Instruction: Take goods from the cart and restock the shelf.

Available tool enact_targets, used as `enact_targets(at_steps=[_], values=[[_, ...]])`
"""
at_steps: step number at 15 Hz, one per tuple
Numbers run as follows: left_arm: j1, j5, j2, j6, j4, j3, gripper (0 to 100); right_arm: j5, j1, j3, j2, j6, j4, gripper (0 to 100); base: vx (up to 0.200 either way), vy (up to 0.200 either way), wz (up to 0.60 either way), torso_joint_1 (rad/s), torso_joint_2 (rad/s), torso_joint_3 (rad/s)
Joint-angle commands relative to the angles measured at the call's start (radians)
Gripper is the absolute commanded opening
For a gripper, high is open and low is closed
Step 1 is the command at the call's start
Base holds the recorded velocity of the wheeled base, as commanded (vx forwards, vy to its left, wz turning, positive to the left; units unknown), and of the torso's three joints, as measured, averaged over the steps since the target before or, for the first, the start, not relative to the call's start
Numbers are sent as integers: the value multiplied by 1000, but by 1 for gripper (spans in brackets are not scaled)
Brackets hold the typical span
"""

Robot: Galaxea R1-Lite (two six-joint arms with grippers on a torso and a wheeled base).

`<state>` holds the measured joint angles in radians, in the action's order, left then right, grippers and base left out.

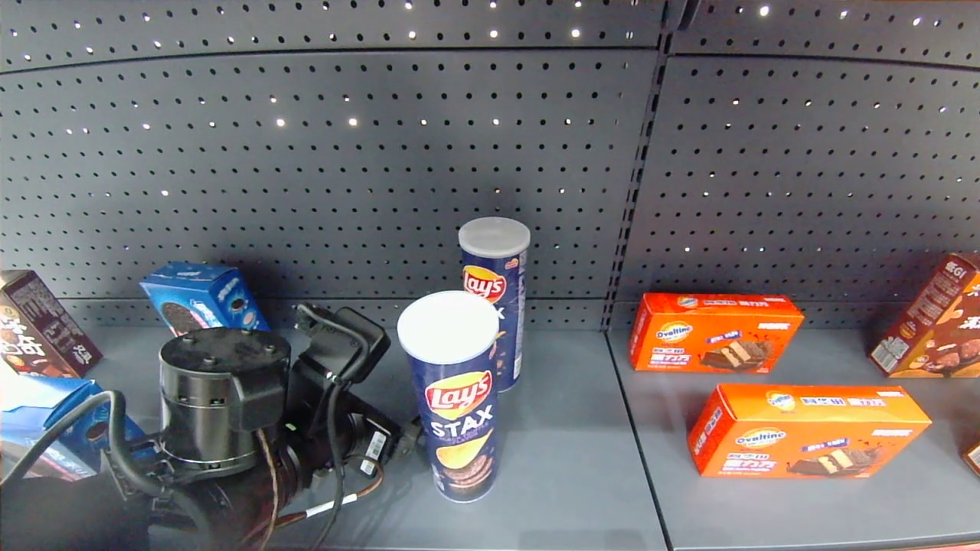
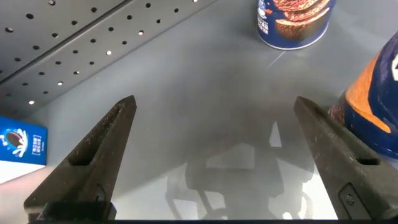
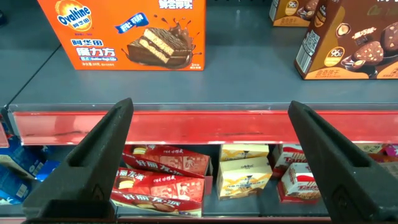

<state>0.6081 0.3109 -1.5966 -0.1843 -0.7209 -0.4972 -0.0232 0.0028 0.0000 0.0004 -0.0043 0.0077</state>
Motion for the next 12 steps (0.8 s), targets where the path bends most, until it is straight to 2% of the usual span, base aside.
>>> enact_targets(at_steps=[1, 12], values=[[1, 1, -13, 0, 0, -4, 100, 0, 0, 0, 0, 0, 0, 100, 0, 0, 0, 0, 0, 0], [29, 1, -45, 2, -2, -47, 100, 0, 0, 0, 0, 0, 0, 100, 0, 0, 0, 0, 0, 0]])
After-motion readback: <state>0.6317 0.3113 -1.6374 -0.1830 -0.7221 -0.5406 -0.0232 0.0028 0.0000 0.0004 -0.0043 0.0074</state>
